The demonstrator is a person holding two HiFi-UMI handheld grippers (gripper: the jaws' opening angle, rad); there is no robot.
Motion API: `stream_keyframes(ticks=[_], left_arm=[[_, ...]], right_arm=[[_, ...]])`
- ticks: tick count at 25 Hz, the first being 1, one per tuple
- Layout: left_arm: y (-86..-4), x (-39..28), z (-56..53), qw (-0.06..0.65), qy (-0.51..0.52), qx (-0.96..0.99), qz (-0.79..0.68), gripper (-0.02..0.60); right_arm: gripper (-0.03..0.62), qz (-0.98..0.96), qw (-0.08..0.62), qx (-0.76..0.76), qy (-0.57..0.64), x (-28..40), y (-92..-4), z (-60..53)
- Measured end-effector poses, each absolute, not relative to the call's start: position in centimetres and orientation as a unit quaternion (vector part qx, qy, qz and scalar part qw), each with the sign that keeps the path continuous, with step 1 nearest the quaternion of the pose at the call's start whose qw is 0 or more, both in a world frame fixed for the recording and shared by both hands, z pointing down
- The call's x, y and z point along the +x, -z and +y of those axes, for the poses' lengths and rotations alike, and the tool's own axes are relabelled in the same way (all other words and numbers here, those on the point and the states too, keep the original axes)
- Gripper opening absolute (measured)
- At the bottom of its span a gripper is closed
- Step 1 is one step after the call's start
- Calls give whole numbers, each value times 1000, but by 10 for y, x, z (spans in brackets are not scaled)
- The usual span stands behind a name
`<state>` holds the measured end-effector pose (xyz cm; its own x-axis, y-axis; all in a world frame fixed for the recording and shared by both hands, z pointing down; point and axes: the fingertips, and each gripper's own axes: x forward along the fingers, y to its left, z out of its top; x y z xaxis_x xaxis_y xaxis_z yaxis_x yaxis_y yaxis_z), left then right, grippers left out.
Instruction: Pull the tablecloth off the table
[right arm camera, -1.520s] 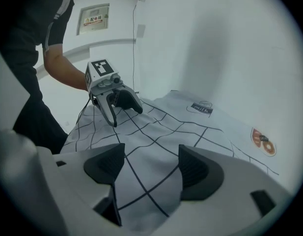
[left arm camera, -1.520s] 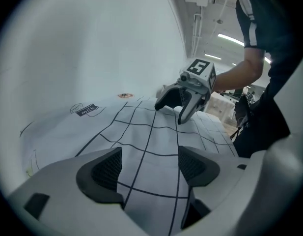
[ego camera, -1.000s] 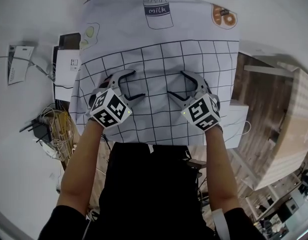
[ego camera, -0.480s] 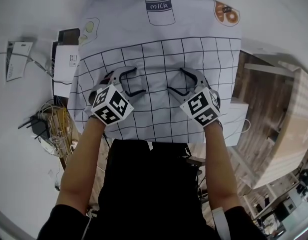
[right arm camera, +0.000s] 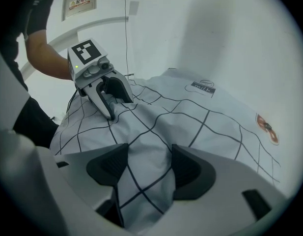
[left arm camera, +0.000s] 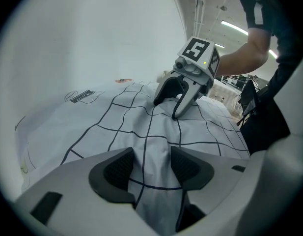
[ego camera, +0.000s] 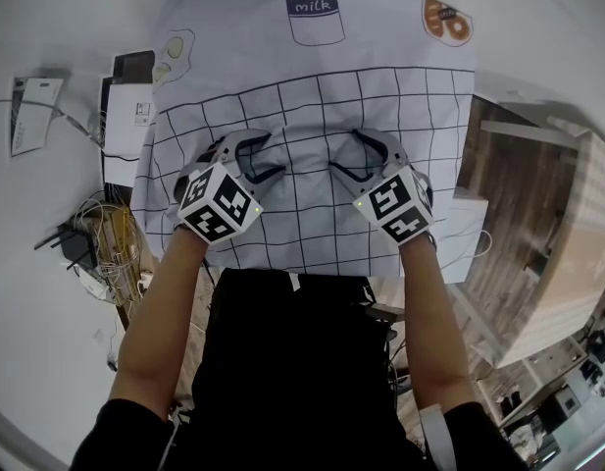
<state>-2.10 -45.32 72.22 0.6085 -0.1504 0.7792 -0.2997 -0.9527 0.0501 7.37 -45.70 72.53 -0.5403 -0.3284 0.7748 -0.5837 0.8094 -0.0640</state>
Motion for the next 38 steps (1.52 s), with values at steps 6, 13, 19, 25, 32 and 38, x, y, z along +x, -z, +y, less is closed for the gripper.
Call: stream_keyframes(ticks=[6, 13, 19, 25, 32, 38], left_arm=[[-718, -20, -454, 94, -423, 892, -126, 182], [-712, -16, -445, 90, -416, 896, -129, 74], [-703, -14, -441, 88, -406, 900, -130, 28], [-682, -14, -442, 82, -379, 912, -135, 16], [-652, -12, -445, 73, -356, 920, -150, 15], [-621, -11, -455, 52, -340, 923, -172, 15]], right_arm=[[190, -857, 406, 273, -164, 74, -721, -457], [69, -856, 403, 278, -166, 76, -715, -455], [29, -860, 391, 282, -167, 74, -707, -451], [26, -864, 375, 285, -177, 74, -682, -452], [26, -871, 353, 295, -172, 77, -647, -454], [25, -877, 333, 311, -152, 78, -614, -461]])
